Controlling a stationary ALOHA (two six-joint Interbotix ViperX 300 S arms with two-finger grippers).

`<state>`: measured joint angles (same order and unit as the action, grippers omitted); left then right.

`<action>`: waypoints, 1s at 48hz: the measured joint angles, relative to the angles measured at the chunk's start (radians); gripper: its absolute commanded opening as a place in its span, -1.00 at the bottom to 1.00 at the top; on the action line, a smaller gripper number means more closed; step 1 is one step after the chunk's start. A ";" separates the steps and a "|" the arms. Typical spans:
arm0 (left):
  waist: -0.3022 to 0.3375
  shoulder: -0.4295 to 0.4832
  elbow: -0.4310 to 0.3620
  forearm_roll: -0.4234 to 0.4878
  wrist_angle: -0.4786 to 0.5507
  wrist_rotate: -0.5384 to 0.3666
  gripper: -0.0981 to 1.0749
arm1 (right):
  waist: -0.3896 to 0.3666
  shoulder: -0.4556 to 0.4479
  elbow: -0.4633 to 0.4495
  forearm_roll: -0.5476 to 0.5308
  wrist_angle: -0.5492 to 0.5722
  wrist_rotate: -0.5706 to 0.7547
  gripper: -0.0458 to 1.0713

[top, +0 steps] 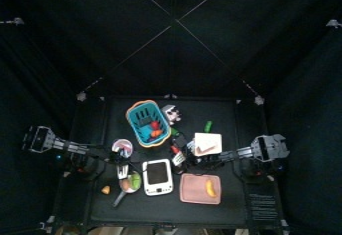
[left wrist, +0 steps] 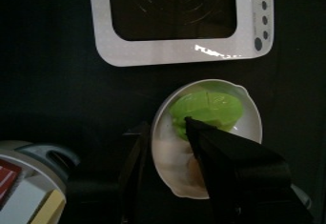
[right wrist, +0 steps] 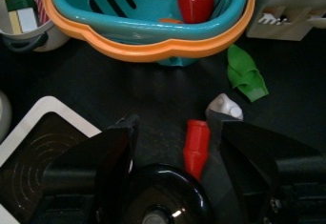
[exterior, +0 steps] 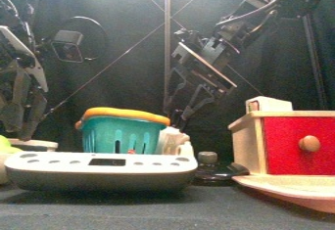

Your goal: Grab egg

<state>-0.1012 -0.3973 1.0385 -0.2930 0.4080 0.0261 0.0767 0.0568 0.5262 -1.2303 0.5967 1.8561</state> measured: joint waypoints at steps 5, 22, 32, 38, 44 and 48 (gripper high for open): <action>-0.025 -0.021 0.000 -0.005 0.002 0.003 0.49 | 0.000 0.000 0.000 0.000 0.000 0.000 0.73; -0.193 -0.040 -0.009 -0.041 -0.015 -0.002 0.54 | 0.000 0.006 0.000 0.002 0.000 0.000 0.73; -0.221 -0.037 -0.041 -0.066 0.060 0.000 0.78 | 0.000 0.008 0.000 0.002 -0.006 0.000 0.72; -0.221 -0.026 -0.066 -0.046 0.144 0.000 0.84 | 0.000 0.009 0.000 0.002 -0.006 0.000 0.73; -0.222 0.006 -0.081 0.035 0.215 -0.002 0.84 | -0.002 0.014 0.000 0.002 -0.008 0.000 0.73; -0.222 0.021 -0.089 0.087 0.221 0.000 0.84 | -0.002 0.015 -0.002 0.002 -0.008 0.000 0.73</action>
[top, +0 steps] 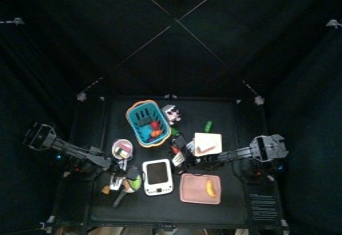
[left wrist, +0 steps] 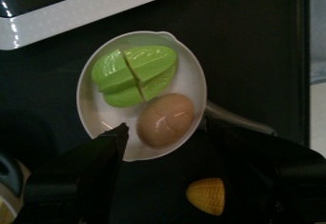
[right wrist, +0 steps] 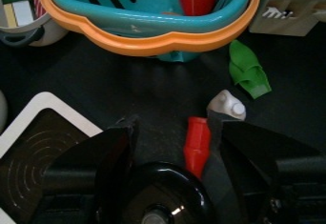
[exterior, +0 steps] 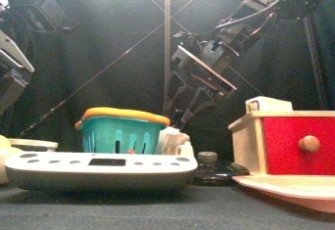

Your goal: Grab egg

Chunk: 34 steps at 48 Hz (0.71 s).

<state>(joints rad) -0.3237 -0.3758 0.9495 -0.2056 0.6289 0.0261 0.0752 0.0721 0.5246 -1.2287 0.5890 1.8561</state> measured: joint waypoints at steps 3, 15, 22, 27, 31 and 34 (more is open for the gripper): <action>0.000 0.006 -0.005 0.021 0.000 0.000 0.84 | 0.000 0.000 0.000 0.000 0.000 0.000 0.73; -0.002 0.041 0.008 0.017 0.000 0.000 0.83 | 0.000 0.003 0.000 0.000 -0.003 0.000 0.73; -0.008 0.063 0.008 -0.012 -0.008 0.000 0.83 | 0.000 0.005 -0.002 0.002 -0.008 0.000 0.73; -0.009 0.078 0.012 -0.017 -0.011 0.000 0.83 | 0.000 0.009 -0.005 0.000 -0.009 0.002 0.73; -0.011 0.089 0.015 -0.018 -0.011 -0.002 0.83 | -0.002 0.012 -0.008 0.000 -0.014 0.002 0.73; -0.011 0.095 0.015 -0.018 -0.012 0.000 0.83 | -0.003 0.012 -0.008 0.000 -0.015 0.000 0.73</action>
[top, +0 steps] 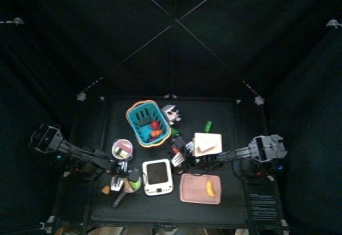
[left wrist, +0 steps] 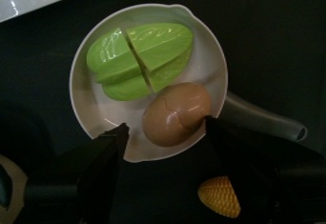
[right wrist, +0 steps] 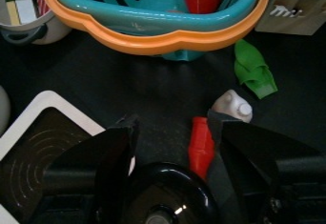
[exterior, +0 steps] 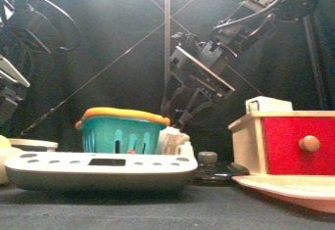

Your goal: Grab egg

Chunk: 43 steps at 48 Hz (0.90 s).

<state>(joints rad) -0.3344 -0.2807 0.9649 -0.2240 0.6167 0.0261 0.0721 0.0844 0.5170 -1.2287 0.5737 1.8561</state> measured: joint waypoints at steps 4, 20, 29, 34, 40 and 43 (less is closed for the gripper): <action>-0.002 0.014 0.000 0.002 -0.003 0.000 0.83 | -0.002 0.002 -0.002 0.000 -0.006 0.000 0.73; -0.002 0.072 0.003 0.003 -0.052 0.000 0.82 | -0.006 0.003 0.000 0.000 -0.012 0.000 0.73; -0.002 0.094 0.003 0.003 -0.063 0.000 0.79 | -0.006 0.003 -0.002 0.002 -0.012 0.000 0.73; -0.002 0.103 0.002 0.003 -0.063 0.000 0.74 | -0.006 0.005 -0.002 0.000 -0.012 0.002 0.73; -0.002 0.112 0.003 0.005 -0.064 0.000 0.58 | -0.006 0.006 -0.002 0.002 -0.012 0.000 0.73; -0.002 0.115 0.003 0.005 -0.064 0.000 0.49 | -0.006 0.006 0.000 0.000 -0.012 0.000 0.73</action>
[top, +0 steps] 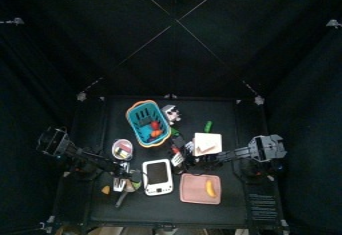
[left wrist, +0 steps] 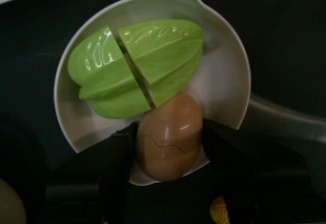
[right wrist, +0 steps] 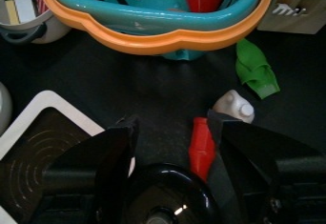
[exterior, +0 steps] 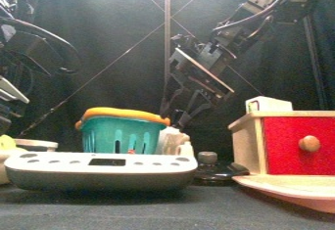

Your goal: Grab egg

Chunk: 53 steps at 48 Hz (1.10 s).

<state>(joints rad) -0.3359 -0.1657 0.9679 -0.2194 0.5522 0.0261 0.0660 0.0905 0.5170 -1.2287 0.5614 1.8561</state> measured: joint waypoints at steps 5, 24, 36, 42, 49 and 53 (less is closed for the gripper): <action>0.000 0.000 0.000 0.000 0.000 0.000 0.35 | 0.000 0.000 0.000 0.002 0.000 0.000 0.73; 0.000 -0.003 -0.032 -0.002 0.000 0.000 0.23 | 0.000 -0.002 -0.002 0.000 0.000 0.000 0.73; 0.000 -0.023 -0.041 -0.002 0.009 -0.002 0.23 | 0.000 0.000 -0.002 0.000 0.000 0.000 0.73; 0.000 -0.048 -0.040 0.000 0.025 0.000 0.23 | 0.000 0.000 -0.002 0.000 0.000 0.000 0.73; 0.000 -0.083 -0.034 0.002 0.049 0.000 0.23 | 0.000 0.000 -0.002 0.000 0.000 0.000 0.73; 0.002 -0.103 -0.034 0.002 0.051 0.000 0.23 | 0.000 0.000 -0.002 0.002 0.000 0.000 0.73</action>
<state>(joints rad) -0.3344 -0.2684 0.9342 -0.2178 0.6029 0.0261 0.0660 0.0905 0.5154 -1.2272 0.5614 1.8561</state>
